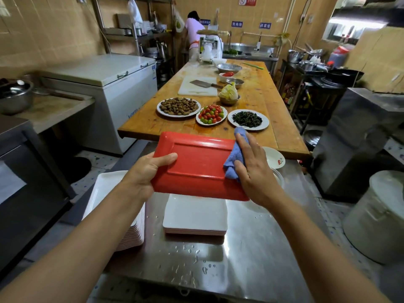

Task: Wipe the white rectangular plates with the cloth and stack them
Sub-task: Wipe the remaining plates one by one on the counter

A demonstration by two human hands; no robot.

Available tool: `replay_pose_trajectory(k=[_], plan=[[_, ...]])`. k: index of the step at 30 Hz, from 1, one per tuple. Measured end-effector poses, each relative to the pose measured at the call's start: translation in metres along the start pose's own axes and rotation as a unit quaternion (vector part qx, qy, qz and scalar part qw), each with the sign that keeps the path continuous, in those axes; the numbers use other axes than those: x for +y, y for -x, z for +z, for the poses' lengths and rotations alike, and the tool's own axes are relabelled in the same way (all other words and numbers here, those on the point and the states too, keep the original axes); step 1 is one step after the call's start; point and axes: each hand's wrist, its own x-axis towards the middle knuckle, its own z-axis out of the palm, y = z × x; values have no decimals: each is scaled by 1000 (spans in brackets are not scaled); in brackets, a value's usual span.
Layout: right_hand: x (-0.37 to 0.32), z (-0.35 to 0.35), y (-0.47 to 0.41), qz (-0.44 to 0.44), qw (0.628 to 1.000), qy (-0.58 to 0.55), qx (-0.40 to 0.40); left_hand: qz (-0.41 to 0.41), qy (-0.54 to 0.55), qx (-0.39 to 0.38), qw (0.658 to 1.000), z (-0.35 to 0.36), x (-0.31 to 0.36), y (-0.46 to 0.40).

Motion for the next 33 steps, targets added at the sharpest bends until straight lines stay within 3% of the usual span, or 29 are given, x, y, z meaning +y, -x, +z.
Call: replay_pose_trajectory(k=[5, 13, 16, 24, 30, 33], plan=[[6, 7, 26, -30, 999, 20, -24, -81, 84, 59, 991, 5, -12, -9], [1, 17, 38, -90, 984, 151, 23, -141, 145, 82, 976, 14, -24, -5], [-23, 42, 41, -118, 976, 184, 11, -140, 161, 71, 974, 21, -26, 0], [-78, 84, 17, -150, 976, 143, -73, -101, 232, 40, 967, 16, -35, 15], [-49, 85, -2, -130, 971, 164, -118, -59, 186, 101, 976, -27, -38, 20], [-30, 85, 1, -131, 982, 93, -102, -42, 179, 122, 975, -53, -40, 23]])
